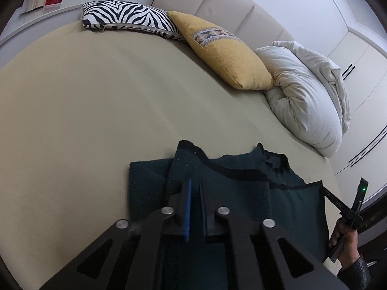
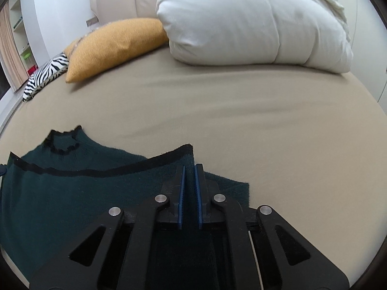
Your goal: Fold small clothes
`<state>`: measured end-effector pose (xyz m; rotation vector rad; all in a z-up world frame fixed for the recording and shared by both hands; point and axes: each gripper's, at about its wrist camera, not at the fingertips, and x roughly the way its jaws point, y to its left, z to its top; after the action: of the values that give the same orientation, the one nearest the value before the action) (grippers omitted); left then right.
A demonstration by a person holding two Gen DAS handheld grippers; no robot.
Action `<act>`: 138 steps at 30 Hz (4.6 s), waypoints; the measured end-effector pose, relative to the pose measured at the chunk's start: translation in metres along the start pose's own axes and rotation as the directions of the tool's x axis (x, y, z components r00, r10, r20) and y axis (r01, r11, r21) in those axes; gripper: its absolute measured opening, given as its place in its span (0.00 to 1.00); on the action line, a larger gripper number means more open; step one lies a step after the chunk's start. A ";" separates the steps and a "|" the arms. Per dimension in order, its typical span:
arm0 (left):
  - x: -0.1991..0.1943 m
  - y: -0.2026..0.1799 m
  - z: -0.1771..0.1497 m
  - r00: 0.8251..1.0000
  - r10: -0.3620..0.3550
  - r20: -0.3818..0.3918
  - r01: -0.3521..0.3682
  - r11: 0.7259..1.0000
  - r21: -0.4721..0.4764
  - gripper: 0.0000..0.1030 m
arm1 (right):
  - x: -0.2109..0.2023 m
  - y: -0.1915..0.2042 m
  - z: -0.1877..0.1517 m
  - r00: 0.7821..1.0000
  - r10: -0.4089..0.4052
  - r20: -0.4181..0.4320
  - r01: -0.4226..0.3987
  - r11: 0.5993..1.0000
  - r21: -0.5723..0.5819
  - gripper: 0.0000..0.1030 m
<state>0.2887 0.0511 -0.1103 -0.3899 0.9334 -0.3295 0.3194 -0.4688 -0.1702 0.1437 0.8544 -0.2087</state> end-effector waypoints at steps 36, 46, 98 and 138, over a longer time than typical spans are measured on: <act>0.000 -0.017 0.005 0.982 0.160 0.095 -0.174 0.972 0.159 0.06 | 0.004 0.006 -0.002 0.999 -0.050 0.005 0.050 0.997 -0.059 0.03; -0.015 -0.013 0.018 0.971 0.157 0.181 -0.174 0.981 0.082 0.06 | -0.027 -0.002 0.008 0.986 -0.110 0.125 0.112 0.994 -0.006 0.02; -0.033 -0.058 -0.128 0.970 0.233 -0.064 -0.203 0.929 0.309 0.38 | -0.084 0.129 -0.118 0.769 0.635 -0.071 -0.615 0.766 0.188 0.44; -0.051 0.054 -0.108 0.985 -0.152 -0.083 0.128 0.961 -0.244 0.62 | -0.135 0.056 -0.133 0.771 0.633 0.071 -0.601 0.686 0.411 0.62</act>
<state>0.1769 0.1013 -0.1565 -0.6666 1.0505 -0.3701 0.1487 -0.3701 -0.1514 0.8399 0.7826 0.2686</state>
